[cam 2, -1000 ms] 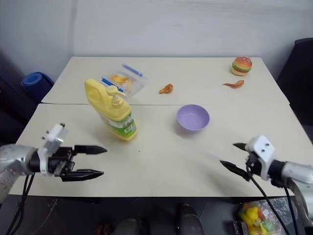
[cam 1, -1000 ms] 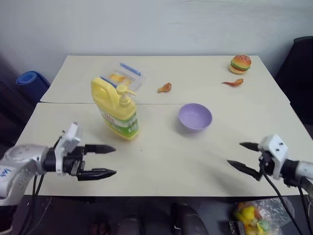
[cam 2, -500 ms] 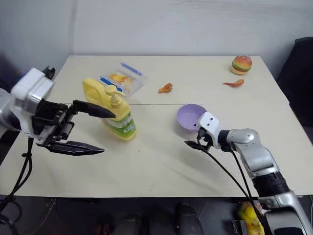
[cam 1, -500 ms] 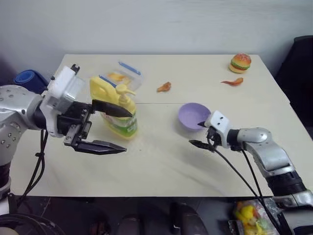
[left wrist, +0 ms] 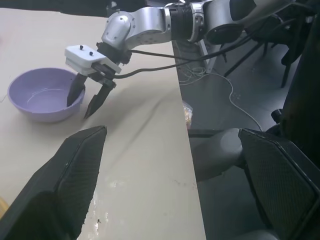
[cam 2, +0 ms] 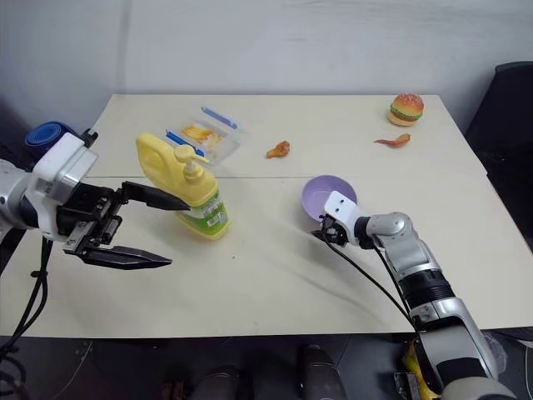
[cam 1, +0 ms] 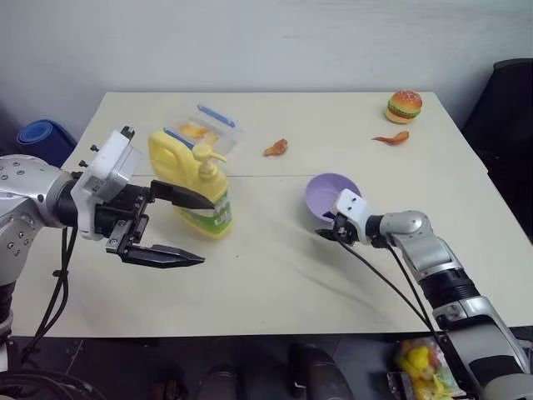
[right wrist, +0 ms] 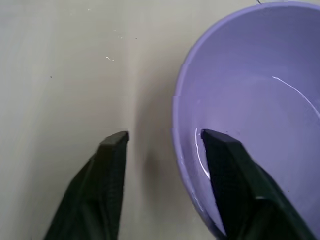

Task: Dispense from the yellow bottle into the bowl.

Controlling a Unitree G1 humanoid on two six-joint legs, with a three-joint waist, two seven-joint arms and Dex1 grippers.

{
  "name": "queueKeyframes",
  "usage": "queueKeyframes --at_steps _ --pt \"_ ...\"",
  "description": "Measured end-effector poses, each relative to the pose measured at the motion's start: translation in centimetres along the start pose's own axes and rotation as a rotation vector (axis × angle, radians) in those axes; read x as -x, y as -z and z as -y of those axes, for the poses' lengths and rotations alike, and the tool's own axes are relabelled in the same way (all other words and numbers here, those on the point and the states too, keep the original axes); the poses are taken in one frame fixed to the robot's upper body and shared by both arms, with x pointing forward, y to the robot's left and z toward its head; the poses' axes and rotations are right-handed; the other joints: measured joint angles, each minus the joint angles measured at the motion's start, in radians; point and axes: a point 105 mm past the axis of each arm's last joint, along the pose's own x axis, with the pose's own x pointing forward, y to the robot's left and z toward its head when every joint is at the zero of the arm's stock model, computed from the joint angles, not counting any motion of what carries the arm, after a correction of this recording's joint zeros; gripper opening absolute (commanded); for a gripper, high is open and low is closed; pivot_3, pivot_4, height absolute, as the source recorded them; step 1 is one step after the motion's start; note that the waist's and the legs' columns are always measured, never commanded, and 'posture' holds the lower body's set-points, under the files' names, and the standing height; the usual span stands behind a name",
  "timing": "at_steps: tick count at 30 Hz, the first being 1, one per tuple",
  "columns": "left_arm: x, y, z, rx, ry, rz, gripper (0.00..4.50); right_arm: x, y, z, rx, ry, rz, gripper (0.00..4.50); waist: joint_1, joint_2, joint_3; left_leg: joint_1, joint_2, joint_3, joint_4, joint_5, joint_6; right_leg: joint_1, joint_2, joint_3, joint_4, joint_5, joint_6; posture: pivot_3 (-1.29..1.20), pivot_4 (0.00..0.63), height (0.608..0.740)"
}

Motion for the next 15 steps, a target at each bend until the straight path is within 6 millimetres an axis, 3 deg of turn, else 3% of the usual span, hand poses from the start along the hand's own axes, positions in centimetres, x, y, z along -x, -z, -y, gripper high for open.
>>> queueKeyframes --at_steps 2,8,12,15 --pt "0.09 -0.07 -0.05 -0.008 -0.008 0.0 4.5 -0.05 -0.21 0.39 0.025 0.007 -0.005 0.82 -0.001 0.0 0.0 0.0 0.0 0.0 0.0 0.0 0.0 0.0 0.0 0.0 0.0 0.0 0.0 0.0 0.15 0.74" --pt "0.23 -0.07 -0.19 -0.017 -0.02 -0.002 4.5 -0.18 -0.63 0.79 0.082 0.007 -0.013 0.82 0.0 0.0 0.0 0.0 0.0 0.0 0.0 0.0 0.0 0.0 0.0 0.0 0.0 0.0 0.0 0.0 0.15 0.74" --pt "0.27 -0.01 -0.39 -0.018 -0.033 0.002 4.5 -0.13 -0.67 0.72 0.09 -0.004 -0.014 0.03 0.0 0.0 0.0 0.0 0.0 0.0 0.0 0.0 0.0 0.0 0.0 0.0 0.0 0.0 0.0 0.0 0.15 0.74" --pt "0.33 -0.02 -0.76 -0.014 -0.047 0.022 4.5 0.11 -0.79 0.65 0.105 -0.024 -0.015 0.03 0.0 0.0 0.0 0.0 0.0 0.0 0.0 0.0 0.0 0.0 0.0 0.0 0.0 0.0 0.0 0.0 0.15 0.74"
